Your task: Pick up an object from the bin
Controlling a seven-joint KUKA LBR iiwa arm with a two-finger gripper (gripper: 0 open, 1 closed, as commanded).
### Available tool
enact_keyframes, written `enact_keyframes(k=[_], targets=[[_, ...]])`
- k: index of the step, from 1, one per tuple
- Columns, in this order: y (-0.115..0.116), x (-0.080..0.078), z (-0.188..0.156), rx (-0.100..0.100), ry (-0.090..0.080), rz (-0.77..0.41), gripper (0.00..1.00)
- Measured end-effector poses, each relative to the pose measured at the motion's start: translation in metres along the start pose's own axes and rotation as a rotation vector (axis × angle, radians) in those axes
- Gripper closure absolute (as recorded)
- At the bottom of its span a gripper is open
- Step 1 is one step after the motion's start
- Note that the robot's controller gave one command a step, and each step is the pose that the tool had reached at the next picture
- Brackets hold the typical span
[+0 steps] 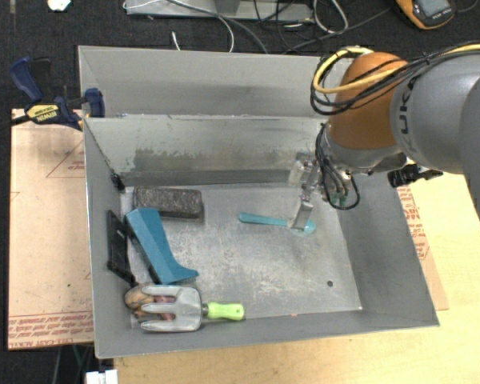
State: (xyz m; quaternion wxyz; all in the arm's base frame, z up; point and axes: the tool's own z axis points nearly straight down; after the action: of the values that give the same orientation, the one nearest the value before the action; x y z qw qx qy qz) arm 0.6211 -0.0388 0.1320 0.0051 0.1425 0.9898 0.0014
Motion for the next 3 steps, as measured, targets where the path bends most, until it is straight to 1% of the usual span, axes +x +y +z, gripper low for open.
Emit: enact_keyframes(k=[1, 2, 3], targets=[[-0.014, -0.023, 0.032, 0.0, 0.004, -0.012, 0.0], [-0.029, -0.024, 0.064, -0.002, -0.008, 0.031, 0.0], [-0.004, -0.006, 0.062, -0.003, -0.005, 0.135, 1.0]])
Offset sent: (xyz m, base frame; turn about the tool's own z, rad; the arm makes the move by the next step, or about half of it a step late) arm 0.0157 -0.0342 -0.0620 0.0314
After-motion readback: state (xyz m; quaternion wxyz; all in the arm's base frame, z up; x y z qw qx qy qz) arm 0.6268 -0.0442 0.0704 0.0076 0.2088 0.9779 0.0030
